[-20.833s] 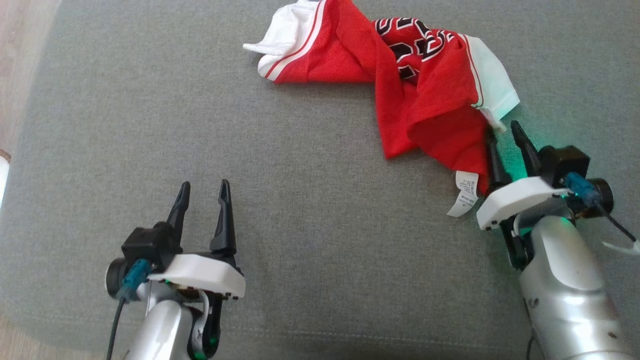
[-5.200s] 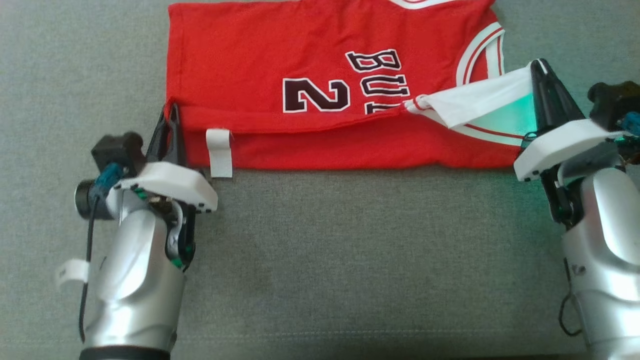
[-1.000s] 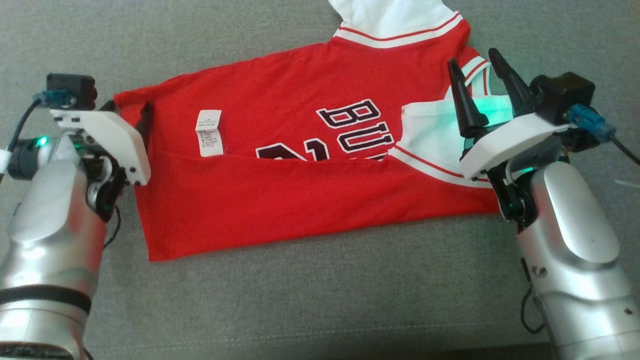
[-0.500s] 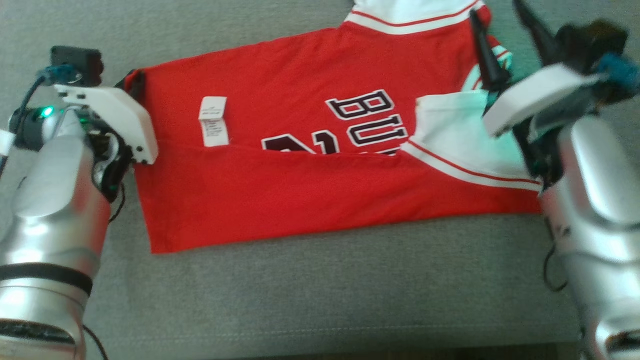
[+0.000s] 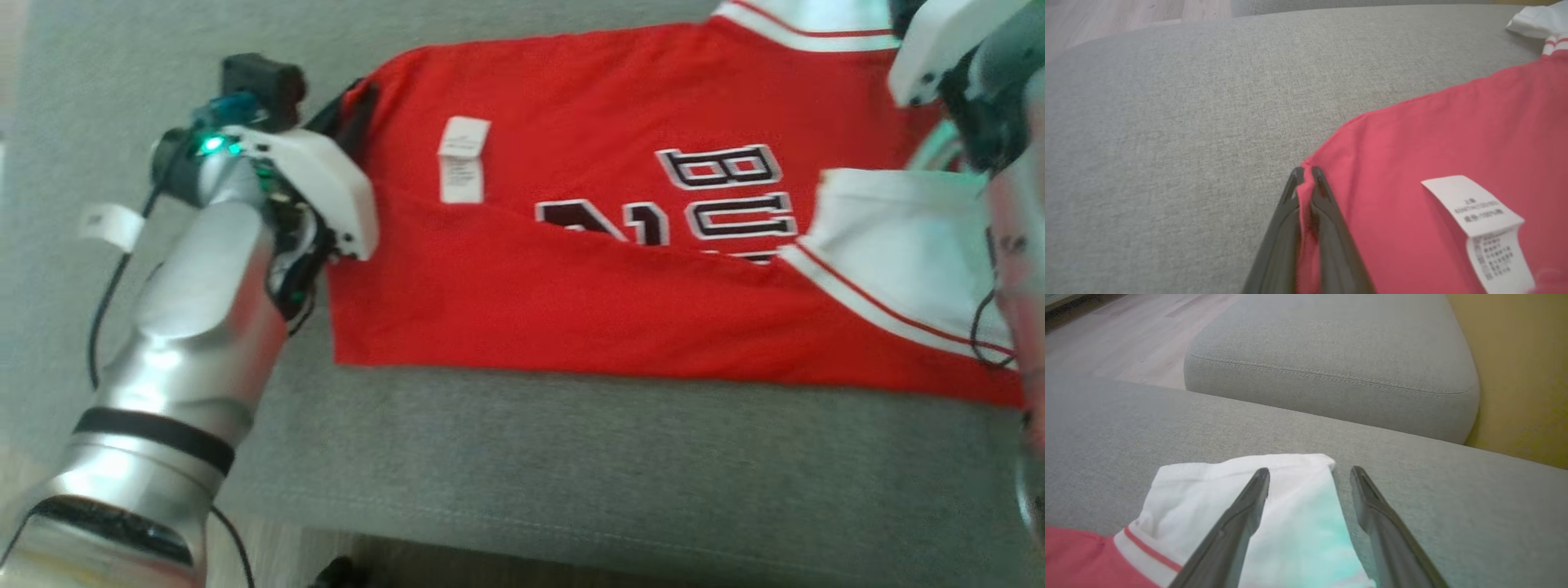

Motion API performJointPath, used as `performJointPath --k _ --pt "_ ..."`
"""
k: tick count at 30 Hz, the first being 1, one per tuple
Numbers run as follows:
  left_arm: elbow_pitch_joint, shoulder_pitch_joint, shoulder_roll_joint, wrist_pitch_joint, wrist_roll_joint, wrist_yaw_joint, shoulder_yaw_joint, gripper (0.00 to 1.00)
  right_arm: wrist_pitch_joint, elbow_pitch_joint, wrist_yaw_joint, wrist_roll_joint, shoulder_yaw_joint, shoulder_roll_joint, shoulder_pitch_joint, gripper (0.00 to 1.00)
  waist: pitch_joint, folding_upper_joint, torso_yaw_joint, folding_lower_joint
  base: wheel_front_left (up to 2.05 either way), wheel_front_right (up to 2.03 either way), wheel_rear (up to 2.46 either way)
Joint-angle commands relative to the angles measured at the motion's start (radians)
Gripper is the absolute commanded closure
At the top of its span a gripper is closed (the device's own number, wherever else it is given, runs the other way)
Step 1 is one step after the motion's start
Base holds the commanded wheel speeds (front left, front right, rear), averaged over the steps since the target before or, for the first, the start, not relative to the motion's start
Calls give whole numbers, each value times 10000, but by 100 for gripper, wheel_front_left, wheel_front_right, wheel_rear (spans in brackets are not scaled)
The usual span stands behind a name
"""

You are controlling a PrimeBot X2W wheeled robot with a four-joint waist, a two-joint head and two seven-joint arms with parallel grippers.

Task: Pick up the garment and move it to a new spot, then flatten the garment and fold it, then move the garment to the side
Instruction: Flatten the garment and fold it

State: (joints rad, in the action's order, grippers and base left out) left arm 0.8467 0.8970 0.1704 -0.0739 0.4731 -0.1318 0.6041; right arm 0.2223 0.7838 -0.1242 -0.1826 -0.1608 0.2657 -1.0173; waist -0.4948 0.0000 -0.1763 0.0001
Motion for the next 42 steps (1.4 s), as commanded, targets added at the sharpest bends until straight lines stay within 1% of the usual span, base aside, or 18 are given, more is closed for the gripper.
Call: performJointPath --k 1,7,12,16,17,18,20,23,27,32,37,42 --pt "-273 446 251 -137 93 12 -122 100 78 -105 -65 118 45 22 -403 0 -262 0 -379 -1 0 0 0" --pt "-334 752 -61 -406 431 12 591 100 423 1054 -65 710 610 152 -1253 0 -491 0 -814 -1 0 0 0" --pt "-158 1000 -210 -592 685 12 1025 100 821 1891 -65 1476 1174 186 -1725 0 -581 0 -955 -1 0 0 0" --pt "-47 1126 -257 -725 865 12 1243 100 896 2202 -65 1805 1357 80 -1885 0 -601 0 -1004 -1 0 0 0" --pt "-9 1163 -260 -781 924 12 1301 100 879 2271 -65 1881 1357 35 -1924 45 -604 0 -1009 -1 0 0 0" --pt "37 1194 -256 -831 983 12 1354 100 808 2320 -65 1896 1396 -15 -1957 100 -602 0 -1005 -1 0 0 0" --pt "151 1269 -215 -985 1066 12 1405 100 514 2332 -65 2000 1410 -53 -2026 100 -589 0 -961 -1 0 0 0" --pt "341 1487 -143 -1358 1064 53 1292 100 -259 2226 -65 2213 1520 -7 -2164 100 -532 0 -847 -1 0 0 0" --pt "471 1820 -59 -1687 1010 224 1062 100 -1325 2148 -65 2476 1952 60 -2313 100 -371 0 -613 -1 0 0 0" --pt "505 2196 142 -1838 874 344 811 100 -2426 2255 -65 2697 2367 35 -2458 100 -132 0 -192 -1 0 0 0" --pt "514 2256 277 -1872 756 431 554 100 -3323 2518 -65 2653 2575 -215 -2479 100 120 0 251 -1 0 0 0" --pt "507 1530 422 -1876 713 463 295 100 -4138 2837 -65 2072 2348 -622 -1978 100 518 0 711 -1 0 0 0"
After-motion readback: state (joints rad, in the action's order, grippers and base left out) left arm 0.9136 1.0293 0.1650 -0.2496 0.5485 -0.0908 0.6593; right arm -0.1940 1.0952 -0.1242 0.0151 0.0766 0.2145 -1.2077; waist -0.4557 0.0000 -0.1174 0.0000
